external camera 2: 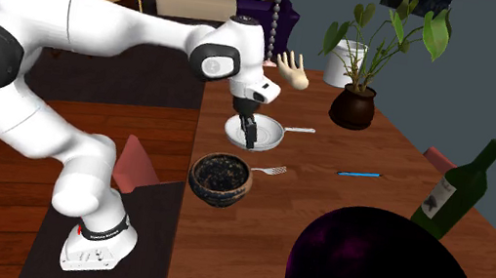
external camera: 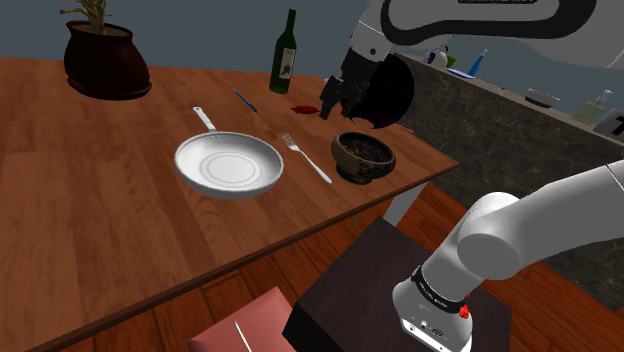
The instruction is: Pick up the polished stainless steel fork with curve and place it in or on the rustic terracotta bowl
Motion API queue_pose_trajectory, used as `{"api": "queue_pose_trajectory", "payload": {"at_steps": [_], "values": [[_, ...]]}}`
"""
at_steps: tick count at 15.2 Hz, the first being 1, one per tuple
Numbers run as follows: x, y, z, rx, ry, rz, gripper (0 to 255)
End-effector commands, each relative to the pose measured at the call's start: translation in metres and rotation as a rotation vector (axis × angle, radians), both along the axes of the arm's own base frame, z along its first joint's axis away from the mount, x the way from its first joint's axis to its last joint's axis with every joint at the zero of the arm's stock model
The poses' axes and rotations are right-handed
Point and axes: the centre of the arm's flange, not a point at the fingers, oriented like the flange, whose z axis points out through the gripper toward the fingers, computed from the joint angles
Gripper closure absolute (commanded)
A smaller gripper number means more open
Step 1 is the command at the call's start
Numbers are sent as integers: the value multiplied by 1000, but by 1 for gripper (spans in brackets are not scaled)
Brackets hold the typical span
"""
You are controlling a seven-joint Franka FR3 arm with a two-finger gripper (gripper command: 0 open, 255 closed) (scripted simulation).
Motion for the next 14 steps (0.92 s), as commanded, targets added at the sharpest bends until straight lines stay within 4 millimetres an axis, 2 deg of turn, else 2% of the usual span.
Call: {"api": "queue_pose_trajectory", "payload": {"at_steps": [1, 9, 14], "values": [[19, 4, -23, -6, 13, -28, 0], [95, 8, -102, -31, 66, -139, 0], [102, 8, -129, -33, 70, -147, 0]]}}
